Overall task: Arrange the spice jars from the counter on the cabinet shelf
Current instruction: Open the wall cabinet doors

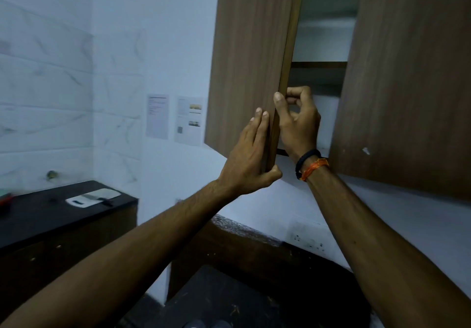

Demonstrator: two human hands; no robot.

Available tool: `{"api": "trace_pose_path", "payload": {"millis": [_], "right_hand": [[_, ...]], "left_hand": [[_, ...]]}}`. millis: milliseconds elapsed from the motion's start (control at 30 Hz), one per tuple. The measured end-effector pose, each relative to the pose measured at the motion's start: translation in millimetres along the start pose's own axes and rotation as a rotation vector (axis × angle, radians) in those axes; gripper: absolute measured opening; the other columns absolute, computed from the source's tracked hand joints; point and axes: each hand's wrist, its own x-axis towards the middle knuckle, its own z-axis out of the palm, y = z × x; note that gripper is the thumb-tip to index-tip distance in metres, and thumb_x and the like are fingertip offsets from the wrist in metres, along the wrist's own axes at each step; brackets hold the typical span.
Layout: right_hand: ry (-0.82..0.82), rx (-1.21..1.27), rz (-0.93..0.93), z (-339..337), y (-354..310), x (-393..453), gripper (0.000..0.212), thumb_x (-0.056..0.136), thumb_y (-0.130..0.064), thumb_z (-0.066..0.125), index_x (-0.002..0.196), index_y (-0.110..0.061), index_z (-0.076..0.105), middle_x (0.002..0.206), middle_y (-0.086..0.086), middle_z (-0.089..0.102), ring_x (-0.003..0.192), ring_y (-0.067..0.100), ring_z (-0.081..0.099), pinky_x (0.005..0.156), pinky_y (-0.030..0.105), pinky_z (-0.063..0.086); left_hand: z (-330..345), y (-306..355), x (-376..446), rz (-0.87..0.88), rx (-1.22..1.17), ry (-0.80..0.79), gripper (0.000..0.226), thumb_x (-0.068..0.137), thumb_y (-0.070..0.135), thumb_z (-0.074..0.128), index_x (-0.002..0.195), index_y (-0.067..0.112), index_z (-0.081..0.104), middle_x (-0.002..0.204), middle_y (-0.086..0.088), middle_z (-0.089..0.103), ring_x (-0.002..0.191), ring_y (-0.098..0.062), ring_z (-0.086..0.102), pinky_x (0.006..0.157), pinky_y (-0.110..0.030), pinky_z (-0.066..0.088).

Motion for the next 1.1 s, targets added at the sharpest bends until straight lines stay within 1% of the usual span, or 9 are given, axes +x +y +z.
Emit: {"api": "trace_pose_path", "payload": {"millis": [100,200,400,567,767,867,967,1033,1100], "right_hand": [[-0.06,0.094,-0.005,14,-13,-3,0.027,0.097,-0.025,0.06,0.116,-0.007,0.057,0.103,-0.016,0.062,0.094,-0.013,0.059,0.077,0.01,0.051],[-0.162,0.199,-0.011,32,-28,-9,0.034,0.098,-0.023,0.057,0.129,-0.011,0.055,0.117,-0.01,0.064,0.106,-0.005,0.062,0.088,0.02,0.054],[-0.372,0.301,-0.01,79,-47,-18,0.052,0.099,-0.042,0.053,0.146,-0.023,0.043,0.133,-0.006,0.062,0.121,0.006,0.059,0.101,0.038,0.051],[-0.497,0.263,0.031,125,-56,-27,0.068,0.094,-0.063,0.043,0.153,-0.037,0.022,0.155,-0.009,0.038,0.138,0.008,0.041,0.113,0.039,0.039],[-0.544,0.257,-0.05,185,-61,-37,0.061,0.101,-0.047,0.042,0.155,-0.027,0.022,0.163,-0.004,0.02,0.149,0.007,0.015,0.122,0.034,0.017],[-0.54,0.16,-0.096,214,-61,-41,0.061,0.1,-0.039,0.046,0.155,-0.029,0.022,0.164,0.0,0.017,0.15,0.014,0.014,0.12,0.033,0.018],[-0.535,0.067,-0.132,241,-62,-45,0.063,0.099,-0.033,0.049,0.155,-0.03,0.021,0.164,0.002,0.015,0.149,0.021,0.017,0.118,0.039,0.023],[-0.533,0.001,-0.168,257,-60,-47,0.066,0.097,-0.03,0.051,0.155,-0.03,0.019,0.164,0.002,0.013,0.149,0.026,0.018,0.116,0.041,0.026],[-0.53,-0.041,-0.192,270,-57,-48,0.069,0.096,-0.027,0.053,0.156,-0.031,0.018,0.164,0.003,0.011,0.148,0.028,0.018,0.115,0.042,0.028]], "left_hand": [[-24,-5,-15,-0.006,0.006,0.002,0.105,0.081,0.027,0.071,0.158,-0.001,0.005,0.168,-0.016,0.005,0.155,-0.026,0.01,0.124,-0.038,0.023],[-50,-10,-28,-0.019,0.011,0.011,0.103,0.081,0.022,0.07,0.158,0.002,0.005,0.168,-0.012,0.011,0.152,-0.021,0.023,0.12,-0.023,0.028],[-97,-22,-54,-0.105,-0.042,0.099,0.098,0.079,0.007,0.065,0.159,0.005,0.008,0.165,-0.006,0.026,0.135,-0.026,0.051,0.104,-0.045,0.05],[-131,-38,-73,-0.221,-0.097,0.165,0.095,0.08,0.003,0.06,0.159,0.009,0.008,0.16,-0.006,0.033,0.131,-0.02,0.054,0.092,-0.038,0.058],[-174,-76,-90,-0.264,0.063,0.227,0.089,0.083,0.004,0.057,0.159,0.007,0.011,0.159,-0.009,0.034,0.135,-0.025,0.049,0.101,-0.045,0.053],[-189,-95,-94,-0.299,0.202,0.242,0.087,0.082,0.024,0.051,0.159,0.007,0.014,0.157,-0.012,0.035,0.14,-0.021,0.039,0.111,-0.024,0.042],[-201,-116,-97,-0.329,0.294,0.234,0.091,0.082,0.028,0.058,0.158,0.004,0.015,0.162,-0.015,0.022,0.144,-0.017,0.029,0.106,0.002,0.025],[-207,-130,-99,-0.318,0.406,0.204,0.09,0.084,0.005,0.067,0.158,0.002,0.015,0.166,-0.018,0.008,0.149,-0.026,0.024,0.108,-0.009,0.033],[-211,-143,-101,-0.277,0.528,0.154,0.084,0.084,-0.01,0.063,0.156,0.0,0.021,0.164,-0.026,0.001,0.15,-0.039,0.022,0.106,-0.035,0.048]]}}
